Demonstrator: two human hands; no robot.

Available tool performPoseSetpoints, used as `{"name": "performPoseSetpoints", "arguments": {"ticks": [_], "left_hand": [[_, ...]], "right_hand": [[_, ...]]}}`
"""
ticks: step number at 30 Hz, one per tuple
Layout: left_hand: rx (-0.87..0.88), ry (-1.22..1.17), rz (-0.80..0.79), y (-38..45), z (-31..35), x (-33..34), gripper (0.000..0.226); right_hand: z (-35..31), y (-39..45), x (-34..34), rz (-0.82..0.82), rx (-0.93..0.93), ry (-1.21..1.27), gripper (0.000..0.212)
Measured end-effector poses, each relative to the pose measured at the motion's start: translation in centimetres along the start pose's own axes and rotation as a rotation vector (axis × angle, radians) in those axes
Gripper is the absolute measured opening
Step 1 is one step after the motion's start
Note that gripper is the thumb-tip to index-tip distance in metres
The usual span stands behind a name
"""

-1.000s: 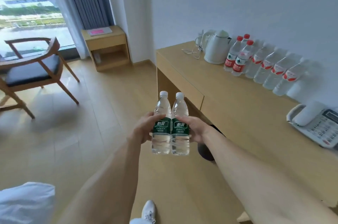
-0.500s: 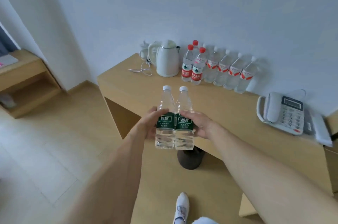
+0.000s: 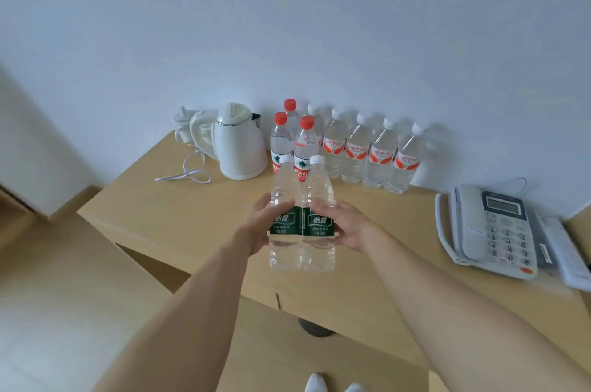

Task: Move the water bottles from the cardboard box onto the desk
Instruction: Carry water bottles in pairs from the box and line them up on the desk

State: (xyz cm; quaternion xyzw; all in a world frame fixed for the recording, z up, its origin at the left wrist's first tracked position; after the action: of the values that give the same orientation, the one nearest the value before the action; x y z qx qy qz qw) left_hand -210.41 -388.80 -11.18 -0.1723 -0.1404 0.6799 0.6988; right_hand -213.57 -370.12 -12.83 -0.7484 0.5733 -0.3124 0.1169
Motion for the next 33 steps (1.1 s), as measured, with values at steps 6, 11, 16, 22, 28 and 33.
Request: {"name": "performPoseSetpoints", "arguments": {"ticks": [6, 11, 16, 22, 28, 33], "left_hand": [[0.109, 0.022, -0.106, 5.5, 2.3, 2.4, 0.049], [0.252, 0.147, -0.190, 8.6, 3.8, 3.7, 0.066], [0.342, 0.272, -0.272, 10.1, 4.7, 3.9, 0.069], [0.467, 0.399, -0.190, 11.4, 4.4, 2.8, 0.066], [0.532, 0.493, -0.127, 12.4, 4.4, 2.7, 0.068], [0.543, 0.578, -0.096, 13.2, 4.6, 2.7, 0.064]], "right_hand": [[-2.6, 2.8, -3.5, 0.131, -0.110, 0.049, 0.046], [-4.4, 2.8, -5.1, 0.239, -0.226, -0.011, 0.040], [-5.3, 2.4, -6.0, 0.335, -0.284, -0.187, 0.056], [-5.5, 2.8, -5.8, 0.444, -0.316, -0.353, 0.063], [-6.0, 3.3, -5.9, 0.498, -0.327, -0.454, 0.056], [-6.2, 3.7, -6.1, 0.502, -0.317, -0.507, 0.057]]}}
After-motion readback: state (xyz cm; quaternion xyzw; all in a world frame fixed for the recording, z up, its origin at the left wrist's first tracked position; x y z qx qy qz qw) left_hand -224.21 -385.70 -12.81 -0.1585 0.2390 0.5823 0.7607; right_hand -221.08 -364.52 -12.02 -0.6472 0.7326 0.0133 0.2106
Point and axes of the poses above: each hand's wrist, its own y-axis towards the middle knuckle, its own x-axis out of the palm, z = x × y, the point moved 4 cm from there along y, towards the middle knuckle, and after that the axes turned 11 degrees about y, right-handed, at the moved point
